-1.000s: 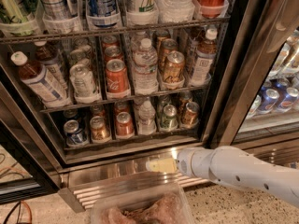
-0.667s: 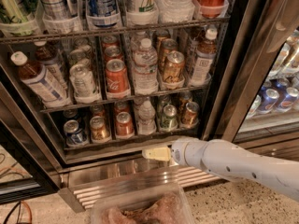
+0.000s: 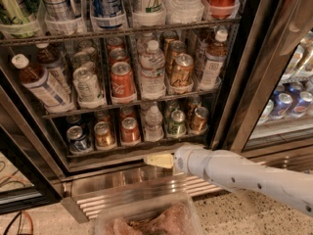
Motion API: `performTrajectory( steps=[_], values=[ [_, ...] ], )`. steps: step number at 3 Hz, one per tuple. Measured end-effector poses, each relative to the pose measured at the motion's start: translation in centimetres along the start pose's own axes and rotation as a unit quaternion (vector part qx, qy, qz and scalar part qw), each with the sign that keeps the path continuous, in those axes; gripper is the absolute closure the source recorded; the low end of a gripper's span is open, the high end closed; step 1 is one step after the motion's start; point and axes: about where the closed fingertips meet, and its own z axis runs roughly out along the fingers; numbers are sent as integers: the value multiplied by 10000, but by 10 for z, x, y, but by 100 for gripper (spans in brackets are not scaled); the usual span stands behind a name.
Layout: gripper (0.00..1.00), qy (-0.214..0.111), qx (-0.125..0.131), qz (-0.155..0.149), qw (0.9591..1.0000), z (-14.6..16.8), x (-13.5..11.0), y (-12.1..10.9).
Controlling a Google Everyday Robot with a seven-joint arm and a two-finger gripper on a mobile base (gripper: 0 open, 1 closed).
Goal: Pick water bottle from bottom shelf of fridge
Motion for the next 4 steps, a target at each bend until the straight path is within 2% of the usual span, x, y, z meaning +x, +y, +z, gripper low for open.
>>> performTrajectory(
  steps=[1,2,4],
  values=[
    [0,-423,-155,114,9989,27,-14,10],
    [14,-677,-267,134,9973,44,-26,17],
    [22,-1012,-234,-23,9946,51,-43,21]
  ],
)
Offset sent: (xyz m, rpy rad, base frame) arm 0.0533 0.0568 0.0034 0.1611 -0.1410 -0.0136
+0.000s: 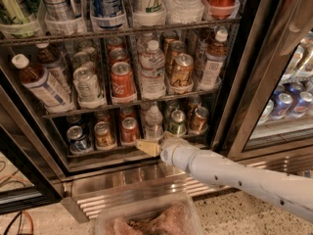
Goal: Pick water bottle from bottom shelf of fridge
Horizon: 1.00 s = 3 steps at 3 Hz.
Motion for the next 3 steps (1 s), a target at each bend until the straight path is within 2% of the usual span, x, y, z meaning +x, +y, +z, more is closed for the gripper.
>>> performTrajectory(
  steps=[3],
  values=[
    [26,-177,250,-252,9992,7,-16,-17]
  ],
)
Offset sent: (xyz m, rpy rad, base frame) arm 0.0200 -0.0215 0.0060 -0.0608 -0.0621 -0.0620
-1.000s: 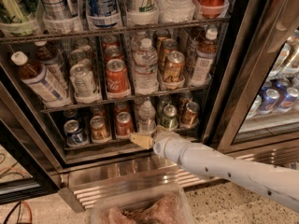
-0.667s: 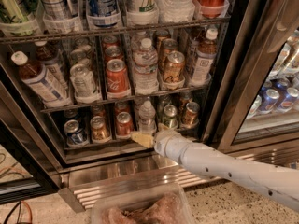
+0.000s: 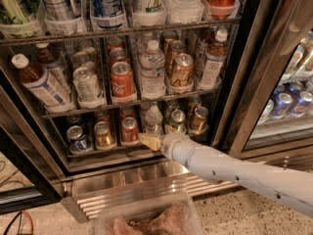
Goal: Pick water bottle from bottom shelf of fridge
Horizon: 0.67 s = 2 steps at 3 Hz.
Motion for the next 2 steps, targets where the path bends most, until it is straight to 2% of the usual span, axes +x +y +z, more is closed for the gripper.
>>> performTrajectory(
  steps=[2],
  values=[
    [24,-70,27,-92,9999,16,-15,-9]
  ],
)
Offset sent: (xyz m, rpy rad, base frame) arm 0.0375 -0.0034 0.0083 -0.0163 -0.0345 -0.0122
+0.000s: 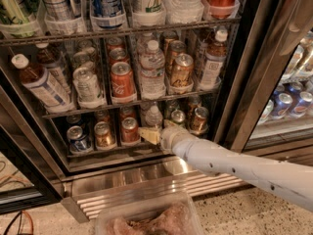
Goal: Pick water bottle from bottom shelf of fridge
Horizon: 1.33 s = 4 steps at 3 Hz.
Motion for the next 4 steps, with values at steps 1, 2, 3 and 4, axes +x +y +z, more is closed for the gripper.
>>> performTrajectory(
  steps=[1,2,3,4],
  values=[
    [25,-21,25,-23,10000,4,-4,-4],
    [26,-39,87,-39,9999,8,-8,-15],
    [28,-120,134,-50,9998,15,-18,-29],
    [27,-121,107,-34,9999,18,-19,-28]
  ],
)
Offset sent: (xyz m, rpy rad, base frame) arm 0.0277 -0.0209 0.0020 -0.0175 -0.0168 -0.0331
